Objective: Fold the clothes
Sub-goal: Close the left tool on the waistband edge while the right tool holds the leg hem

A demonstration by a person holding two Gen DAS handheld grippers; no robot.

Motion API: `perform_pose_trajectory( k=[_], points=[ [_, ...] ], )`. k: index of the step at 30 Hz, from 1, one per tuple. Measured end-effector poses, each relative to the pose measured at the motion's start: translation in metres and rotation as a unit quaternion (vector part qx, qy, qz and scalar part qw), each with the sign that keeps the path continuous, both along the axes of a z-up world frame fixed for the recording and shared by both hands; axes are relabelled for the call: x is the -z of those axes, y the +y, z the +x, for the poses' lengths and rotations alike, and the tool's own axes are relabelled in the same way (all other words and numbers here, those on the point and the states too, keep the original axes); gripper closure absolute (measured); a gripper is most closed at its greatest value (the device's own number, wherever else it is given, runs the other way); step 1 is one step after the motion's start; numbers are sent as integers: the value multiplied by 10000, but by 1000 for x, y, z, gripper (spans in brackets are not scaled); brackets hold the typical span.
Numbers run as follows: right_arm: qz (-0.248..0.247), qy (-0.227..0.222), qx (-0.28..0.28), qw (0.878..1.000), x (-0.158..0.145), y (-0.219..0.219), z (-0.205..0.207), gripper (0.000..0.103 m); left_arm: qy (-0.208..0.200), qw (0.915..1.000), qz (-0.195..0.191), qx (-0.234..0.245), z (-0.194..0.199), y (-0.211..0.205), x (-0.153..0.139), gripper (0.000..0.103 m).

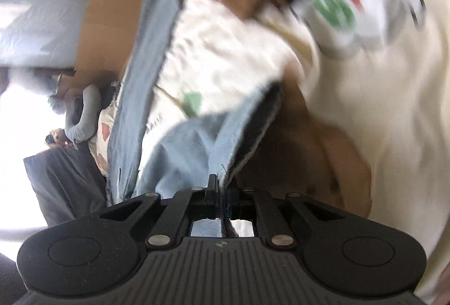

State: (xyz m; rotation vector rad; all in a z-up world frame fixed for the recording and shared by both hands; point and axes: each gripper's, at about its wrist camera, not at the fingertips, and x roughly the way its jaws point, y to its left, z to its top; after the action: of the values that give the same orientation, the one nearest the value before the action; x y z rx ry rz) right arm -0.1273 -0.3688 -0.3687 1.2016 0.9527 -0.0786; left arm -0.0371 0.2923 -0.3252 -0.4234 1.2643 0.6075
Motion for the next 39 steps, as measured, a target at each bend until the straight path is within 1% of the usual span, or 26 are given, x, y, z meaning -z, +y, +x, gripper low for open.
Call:
perform_pose_trajectory(
  k=[3, 6, 9, 11, 13, 17, 21, 22, 23, 24, 25, 26, 28, 31, 33, 39],
  points=[
    [-372, -192, -215, 9989, -28, -10, 17, 100, -152, 9997, -87, -142, -1, 6, 1, 27],
    [-678, -379, -385, 9962, -54, -17, 34, 100, -388, 9983, -236, -351, -4, 14, 4, 32],
    [-957, -517, -509, 9928, -77, -21, 51, 100, -615, 9958, -351, -583, -5, 25, 9, 39],
    [-1146, -581, -591, 9899, -91, -21, 61, 100, -756, 9935, -376, -760, -8, 33, 11, 47],
    [-1313, -628, -673, 9871, -103, -22, 68, 100, -893, 9906, -410, -953, -11, 42, 13, 50],
    [-1583, -691, -798, 9817, -126, -23, 77, 100, -1150, 9828, -517, -1351, -19, 63, 18, 51],
    [-1759, -736, -872, 9778, -146, -23, 79, 100, -1386, 9729, -781, -1680, -21, 78, 27, 52],
    [-1792, -729, -888, 9771, -149, -22, 79, 100, -1417, 9710, -851, -1728, -21, 80, 30, 55],
    [-1825, -712, -904, 9764, -151, -20, 78, 100, -1439, 9693, -925, -1765, -20, 81, 32, 61],
    [-1852, -687, -914, 9760, -153, -19, 77, 100, -1462, 9676, -999, -1802, -20, 82, 35, 64],
    [-1872, -653, -919, 9758, -153, -18, 75, 100, -1484, 9657, -1073, -1839, -20, 83, 38, 72],
    [-1896, -614, -923, 9756, -152, -17, 73, 100, -1504, 9640, -1131, -1880, -20, 83, 40, 83],
    [-1920, -530, -909, 9757, -150, -15, 68, 100, -1451, 9658, -1115, -1835, -21, 84, 37, 86],
    [-1954, -407, -881, 9759, -144, -14, 58, 100, -1346, 9699, -1060, -1733, -23, 85, 33, 87],
    [-1952, -313, -847, 9766, -138, -15, 51, 100, -1306, 9711, -1076, -1685, -26, 86, 27, 88],
    [-1930, 42, -810, 9778, -118, -19, 31, 100, -1313, 9743, -1111, -1452, -34, 90, 13, 88]
  ],
)
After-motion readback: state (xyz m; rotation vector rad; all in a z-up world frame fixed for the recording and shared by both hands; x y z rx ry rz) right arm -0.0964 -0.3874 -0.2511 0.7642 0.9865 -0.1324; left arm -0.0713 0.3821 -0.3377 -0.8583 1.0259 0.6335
